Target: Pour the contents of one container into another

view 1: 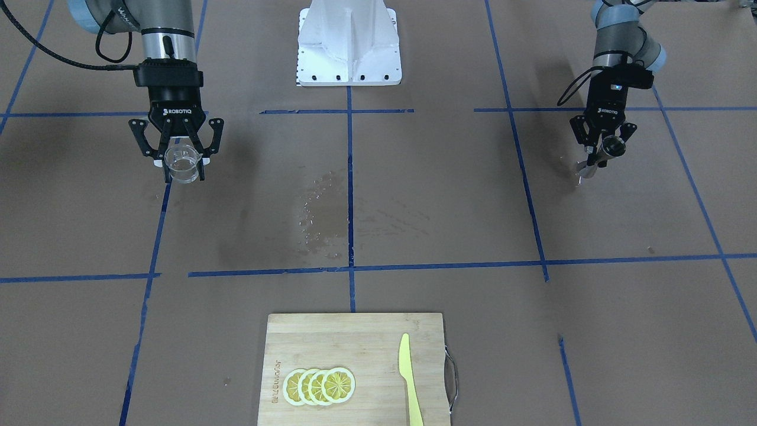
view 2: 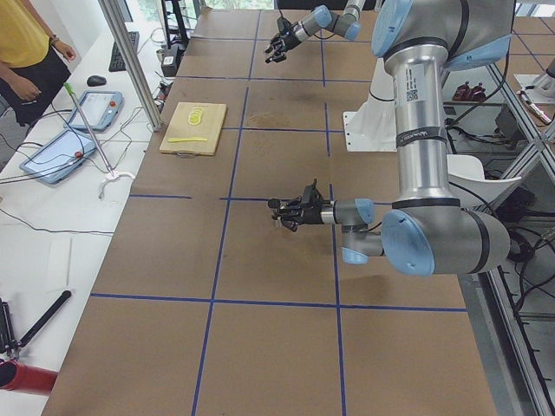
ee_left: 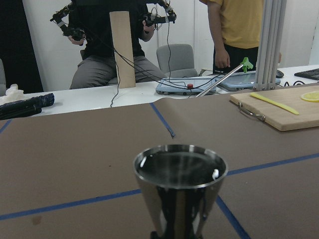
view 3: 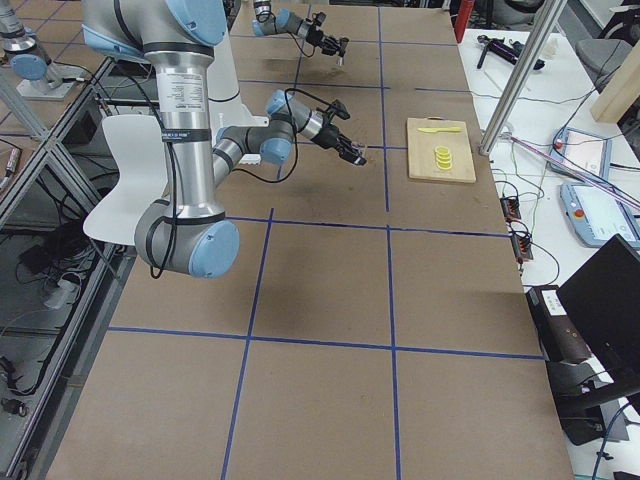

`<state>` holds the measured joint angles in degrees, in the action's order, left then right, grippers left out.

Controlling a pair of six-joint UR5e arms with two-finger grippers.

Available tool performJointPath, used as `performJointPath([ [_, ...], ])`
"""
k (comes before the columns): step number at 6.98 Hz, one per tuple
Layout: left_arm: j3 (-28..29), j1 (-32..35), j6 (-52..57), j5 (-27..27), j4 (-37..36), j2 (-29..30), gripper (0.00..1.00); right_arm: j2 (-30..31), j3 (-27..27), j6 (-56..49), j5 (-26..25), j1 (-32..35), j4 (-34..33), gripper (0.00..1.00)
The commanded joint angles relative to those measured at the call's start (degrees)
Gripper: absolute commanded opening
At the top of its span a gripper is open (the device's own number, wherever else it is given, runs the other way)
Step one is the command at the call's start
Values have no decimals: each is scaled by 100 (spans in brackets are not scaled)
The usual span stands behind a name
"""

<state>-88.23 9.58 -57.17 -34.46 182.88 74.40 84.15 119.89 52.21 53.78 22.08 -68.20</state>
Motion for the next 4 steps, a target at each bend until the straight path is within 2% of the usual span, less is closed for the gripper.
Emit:
performJointPath([
  [1,104,-43,-286,114,2,13,0,-12,8,0,1,-10,0,0],
  [4,130,-122,-444,141,-77,40,0,-12,17,0,1,-10,0,0],
])
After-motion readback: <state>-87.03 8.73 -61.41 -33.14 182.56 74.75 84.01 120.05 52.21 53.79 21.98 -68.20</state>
